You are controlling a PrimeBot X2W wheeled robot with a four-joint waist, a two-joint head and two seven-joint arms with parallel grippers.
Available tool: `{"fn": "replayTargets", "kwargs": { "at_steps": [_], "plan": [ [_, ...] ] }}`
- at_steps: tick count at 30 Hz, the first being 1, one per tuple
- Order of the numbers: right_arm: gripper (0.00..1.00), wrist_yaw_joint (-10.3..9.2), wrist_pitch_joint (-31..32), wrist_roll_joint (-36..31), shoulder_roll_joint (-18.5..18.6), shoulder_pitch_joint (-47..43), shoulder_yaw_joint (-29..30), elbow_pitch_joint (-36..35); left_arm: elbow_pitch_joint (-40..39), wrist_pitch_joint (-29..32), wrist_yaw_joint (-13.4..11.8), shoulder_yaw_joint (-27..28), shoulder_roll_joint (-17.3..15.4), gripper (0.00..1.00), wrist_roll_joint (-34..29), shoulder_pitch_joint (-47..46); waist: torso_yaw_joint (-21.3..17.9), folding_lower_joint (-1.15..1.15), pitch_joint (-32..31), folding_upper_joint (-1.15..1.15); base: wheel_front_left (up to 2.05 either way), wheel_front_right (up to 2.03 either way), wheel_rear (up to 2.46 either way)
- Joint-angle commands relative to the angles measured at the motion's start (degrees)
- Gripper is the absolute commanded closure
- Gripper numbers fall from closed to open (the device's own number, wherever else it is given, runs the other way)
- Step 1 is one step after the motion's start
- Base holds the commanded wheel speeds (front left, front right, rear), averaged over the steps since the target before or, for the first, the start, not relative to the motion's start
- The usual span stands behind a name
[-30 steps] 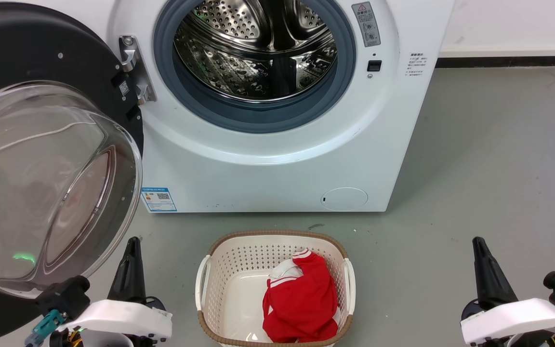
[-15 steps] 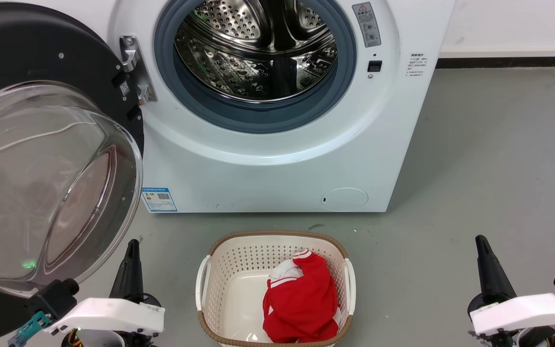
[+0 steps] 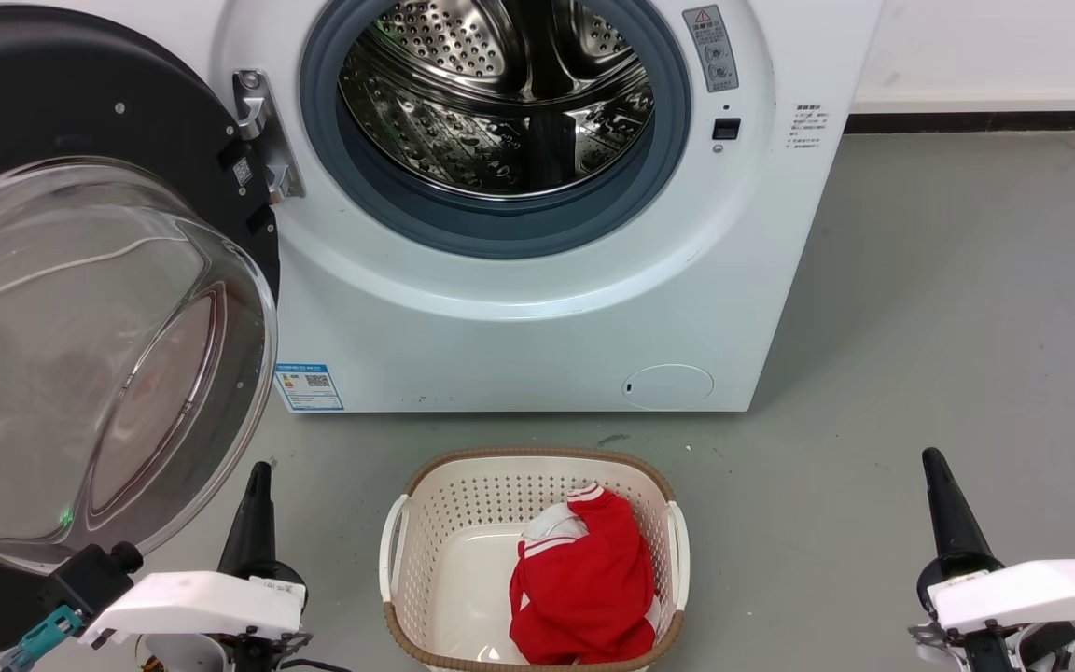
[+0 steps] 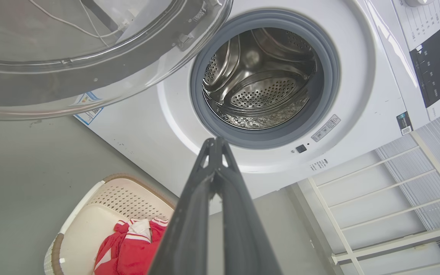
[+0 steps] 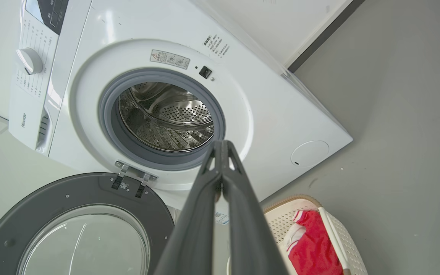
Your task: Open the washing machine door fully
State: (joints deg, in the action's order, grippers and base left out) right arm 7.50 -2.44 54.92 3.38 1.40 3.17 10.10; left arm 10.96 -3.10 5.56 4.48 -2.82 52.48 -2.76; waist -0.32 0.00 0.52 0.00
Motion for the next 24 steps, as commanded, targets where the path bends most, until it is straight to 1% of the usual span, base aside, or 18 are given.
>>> {"fn": "replayTargets", "kwargs": {
  "at_steps": [1,24],
  "plan": [
    [1.0,0.0,0.4,1.7,0.4,1.6,0.2,-0.3,-0.4,0.4,0.3,0.3,-0.1,1.0,1.7,-1.6,0.0,0.0,0.0,0.0,0.0,0.0,0.0],
    [1.0,-0.01,3.5,15.9,0.4,2.9,1.1,1.3,1.0,4.1,1.0,1.0,-0.1,1.0,16.5,-2.5,0.1,0.0,-0.1,0.0,0.0,0.0,0.0]
  ]
}}
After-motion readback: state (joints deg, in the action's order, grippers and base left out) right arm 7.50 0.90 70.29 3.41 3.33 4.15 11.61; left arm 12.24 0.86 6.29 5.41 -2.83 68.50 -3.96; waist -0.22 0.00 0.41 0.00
